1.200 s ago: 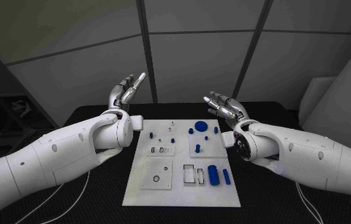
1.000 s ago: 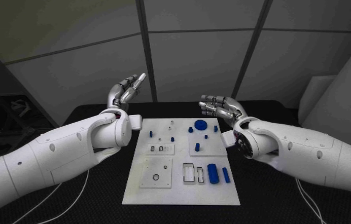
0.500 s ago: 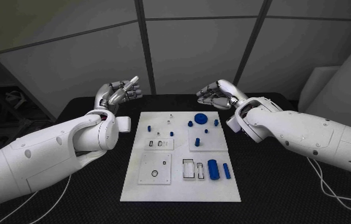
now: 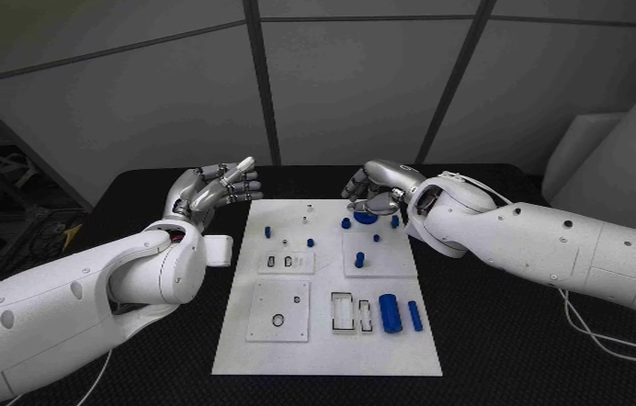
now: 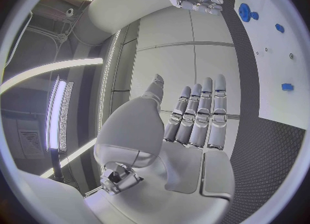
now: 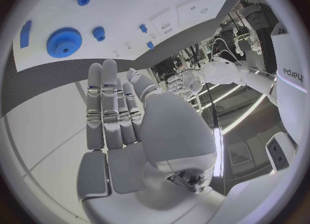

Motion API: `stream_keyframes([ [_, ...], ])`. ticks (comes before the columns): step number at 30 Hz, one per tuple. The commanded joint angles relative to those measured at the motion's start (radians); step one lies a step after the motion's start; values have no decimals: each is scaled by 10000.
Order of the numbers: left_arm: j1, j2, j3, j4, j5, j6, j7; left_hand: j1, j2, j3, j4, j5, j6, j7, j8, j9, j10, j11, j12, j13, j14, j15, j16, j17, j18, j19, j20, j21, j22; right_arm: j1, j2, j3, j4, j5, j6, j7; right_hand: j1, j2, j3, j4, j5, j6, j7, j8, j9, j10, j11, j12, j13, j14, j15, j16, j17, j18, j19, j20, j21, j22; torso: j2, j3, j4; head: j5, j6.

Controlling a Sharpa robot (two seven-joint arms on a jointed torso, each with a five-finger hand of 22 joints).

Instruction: Assemble the parts on the task board

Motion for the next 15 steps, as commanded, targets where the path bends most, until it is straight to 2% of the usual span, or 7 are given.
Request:
stream_keyframes([
  [1,-6,-59,7,226,-184,238,-55,58,12,-39,-23,22,66,-5,-57,-20,71,15,-63,-13,16,-8,-84,19,387,124,-19,61,23,53,41,6,76,-1980,1036,-1184,-314,-707,910,387,18,62,-98,-194,-3,-410,-55,-48,33,491,-107,2617,2144,105,460,-97,2236,1743,303,-47,120,-76,86],
  [4,-18,-94,8,341,-185,256,-65,65,17,-58,-34,22,71,-5,-81,-29,76,16,-98,-15,6,-9,-116,24,387,184,-29,99,37,72,73,6,115,-2321,1229,-1412,-354,-908,1206,553,10,10,-116,-186,3,-441,-44,-44,38,479,-92,4422,3893,-94,874,-76,3505,3293,406,-58,153,-130,106],
  [7,-29,-125,8,443,-186,280,-80,65,28,-74,-40,23,78,-6,-102,-36,80,17,-128,-15,-2,-10,-146,29,387,242,-37,135,50,87,124,6,133,-2596,1417,-1620,-380,-1011,1363,661,17,-59,-133,-199,-1,-446,-44,-46,39,510,-75,5471,4962,-230,1161,-51,4246,4253,492,-75,185,-174,124],
  [15,-50,-169,9,583,-187,330,-108,66,50,-111,-54,23,88,-8,-151,-48,92,20,-193,-16,-30,-10,-221,35,387,366,-55,208,73,101,222,5,139,-2932,1734,-1979,-425,-1170,1490,825,-27,-196,-151,-205,-5,-592,3,-56,33,429,-37,6374,5833,-340,1318,3,4931,5096,636,-90,240,-255,156],
])
